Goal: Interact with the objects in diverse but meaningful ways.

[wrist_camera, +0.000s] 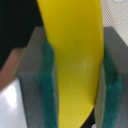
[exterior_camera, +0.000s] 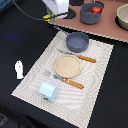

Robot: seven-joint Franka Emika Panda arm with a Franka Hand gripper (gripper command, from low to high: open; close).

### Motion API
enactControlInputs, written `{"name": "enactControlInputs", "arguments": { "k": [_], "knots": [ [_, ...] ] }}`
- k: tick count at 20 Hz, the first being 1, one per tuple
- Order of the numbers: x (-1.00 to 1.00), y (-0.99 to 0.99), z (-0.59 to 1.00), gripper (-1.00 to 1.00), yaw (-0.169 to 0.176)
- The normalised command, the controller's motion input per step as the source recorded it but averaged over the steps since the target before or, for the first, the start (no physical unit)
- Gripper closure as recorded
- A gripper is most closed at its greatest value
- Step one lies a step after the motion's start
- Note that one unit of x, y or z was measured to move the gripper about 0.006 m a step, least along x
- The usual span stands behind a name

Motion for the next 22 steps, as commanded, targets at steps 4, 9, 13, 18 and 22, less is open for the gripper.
{"name": "enactControlInputs", "arguments": {
  "k": [4,9,13,18,22],
  "knots": [
    [-0.29,0.02,-0.3,1.0,0.0],
    [-0.39,0.0,-0.42,1.0,0.008],
    [-0.53,0.0,-0.43,1.0,0.027],
    [-0.62,0.0,-0.38,1.0,0.037],
    [-0.69,0.0,-0.29,1.0,0.048]
  ]
}}
